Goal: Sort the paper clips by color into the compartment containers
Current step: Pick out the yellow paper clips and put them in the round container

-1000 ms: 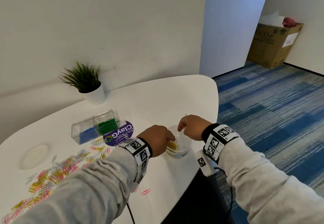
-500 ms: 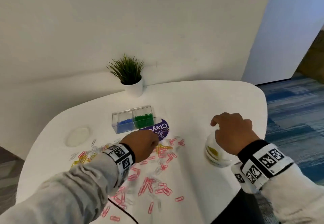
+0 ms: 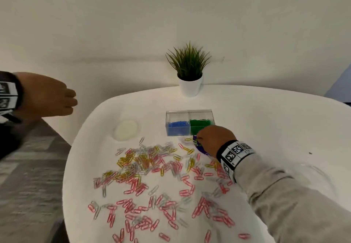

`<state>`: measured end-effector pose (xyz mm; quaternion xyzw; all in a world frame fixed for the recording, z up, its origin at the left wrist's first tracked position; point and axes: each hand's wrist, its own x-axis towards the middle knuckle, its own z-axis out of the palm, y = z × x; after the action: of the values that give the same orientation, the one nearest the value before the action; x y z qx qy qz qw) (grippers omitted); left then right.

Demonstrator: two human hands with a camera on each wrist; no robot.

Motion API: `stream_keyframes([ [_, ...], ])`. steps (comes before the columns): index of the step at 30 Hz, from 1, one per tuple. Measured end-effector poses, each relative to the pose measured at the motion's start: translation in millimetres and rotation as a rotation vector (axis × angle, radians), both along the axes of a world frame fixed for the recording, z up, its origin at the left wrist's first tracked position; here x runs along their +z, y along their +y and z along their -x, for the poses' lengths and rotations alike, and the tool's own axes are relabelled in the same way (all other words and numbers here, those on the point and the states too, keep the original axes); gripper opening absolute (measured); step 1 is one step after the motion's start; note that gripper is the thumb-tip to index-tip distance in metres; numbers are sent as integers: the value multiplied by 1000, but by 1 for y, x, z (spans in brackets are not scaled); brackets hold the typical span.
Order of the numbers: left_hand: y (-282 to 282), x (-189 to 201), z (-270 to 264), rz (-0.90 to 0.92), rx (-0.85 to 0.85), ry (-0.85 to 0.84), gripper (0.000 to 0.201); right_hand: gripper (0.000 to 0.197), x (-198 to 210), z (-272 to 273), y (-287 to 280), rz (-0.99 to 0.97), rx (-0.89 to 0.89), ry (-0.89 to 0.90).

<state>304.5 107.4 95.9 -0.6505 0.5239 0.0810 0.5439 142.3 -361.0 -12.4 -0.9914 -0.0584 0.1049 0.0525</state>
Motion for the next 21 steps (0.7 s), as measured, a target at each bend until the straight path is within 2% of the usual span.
stream_keyframes([
  [1, 11, 1, 8, 36, 11, -4, 39, 31, -3, -3, 3, 24, -8, 7],
  [3, -16, 16, 41, -5, 163, -60, 30, 30, -5, -7, 8, 55, -21, -1],
  [5, -46, -1, 68, 18, 241, 23, 33, 25, -8, -11, 9, 65, -25, -8],
  [7, -61, -24, 82, 174, 262, 70, 35, 20, -11, -13, 10, 71, -15, -24],
  [10, -64, -70, 89, 487, 419, 114, 40, 15, -14, -13, 12, 62, -24, -72],
  [13, -69, -97, 104, 781, 645, 244, 36, 11, -13, -10, 13, -44, -48, -78],
  [15, -70, -113, 113, 949, 682, 336, 37, 7, -12, -9, 15, -102, -35, -47],
  [18, -65, -129, 126, 1093, 676, 426, 49, 10, -13, -9, 20, -118, 7, 28],
  [21, -62, -135, 131, 1174, 695, 419, 35, 20, -13, -14, 24, -122, 43, 2],
])
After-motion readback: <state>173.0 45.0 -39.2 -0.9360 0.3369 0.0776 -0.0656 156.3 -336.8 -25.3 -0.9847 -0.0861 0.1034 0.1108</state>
